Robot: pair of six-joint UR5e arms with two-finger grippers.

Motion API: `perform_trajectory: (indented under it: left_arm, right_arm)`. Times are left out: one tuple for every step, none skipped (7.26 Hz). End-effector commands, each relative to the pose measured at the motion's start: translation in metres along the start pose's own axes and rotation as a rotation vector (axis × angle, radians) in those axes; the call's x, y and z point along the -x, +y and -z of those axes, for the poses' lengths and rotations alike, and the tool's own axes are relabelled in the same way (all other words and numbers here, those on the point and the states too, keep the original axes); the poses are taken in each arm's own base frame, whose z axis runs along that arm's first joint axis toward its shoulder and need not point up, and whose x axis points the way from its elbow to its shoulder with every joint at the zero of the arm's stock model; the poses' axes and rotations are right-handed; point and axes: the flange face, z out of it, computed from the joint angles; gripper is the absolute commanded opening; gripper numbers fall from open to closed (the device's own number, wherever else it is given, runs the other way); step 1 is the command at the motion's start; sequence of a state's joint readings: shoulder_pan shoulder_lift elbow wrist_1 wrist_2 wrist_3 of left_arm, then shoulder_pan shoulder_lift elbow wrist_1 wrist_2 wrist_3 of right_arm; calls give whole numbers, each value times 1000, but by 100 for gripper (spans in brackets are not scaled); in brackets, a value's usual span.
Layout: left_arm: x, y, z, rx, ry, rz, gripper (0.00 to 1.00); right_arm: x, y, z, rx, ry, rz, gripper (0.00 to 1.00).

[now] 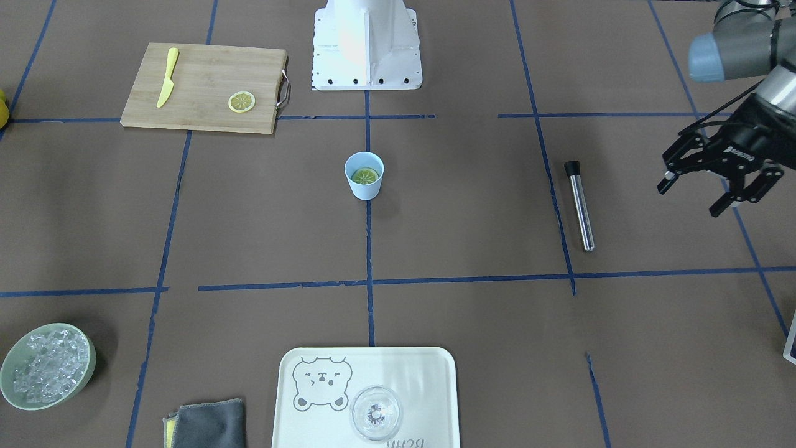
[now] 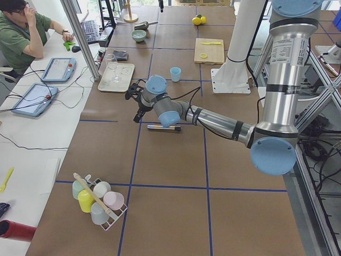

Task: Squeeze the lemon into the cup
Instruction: 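Reach the left gripper to the metal muddler rod and grasp it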

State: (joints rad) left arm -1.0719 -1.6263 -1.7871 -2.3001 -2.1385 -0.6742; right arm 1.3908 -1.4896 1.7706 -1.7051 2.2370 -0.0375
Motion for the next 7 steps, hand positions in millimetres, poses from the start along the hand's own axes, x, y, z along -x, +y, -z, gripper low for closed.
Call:
perform_trajectory:
  left_arm:
    - [-38,32,-59,18,-66,136,81]
    - [-32,45,-84,39,-113,125,72]
    - [-31,43,-97,83,-151,138,67]
    - [-56,15,-105,127,-196,161,67]
    - [-69,0,-112,160,-225,167,67]
    - [-66,3,-114,172,-225,124,65]
    - [-60,7,-117,179,-236,125,62]
  right_arm:
    - [-52,38,7,-6,-2,16,100]
    - [-53,38,6,-5,-1,15,100]
    - [-52,38,6,-5,-2,15,100]
    - [-53,39,6,-2,-1,13,100]
    - [-53,40,5,-1,-3,12,100]
    - [-54,42,4,0,-4,11,100]
    - [-55,44,2,2,-3,9,100]
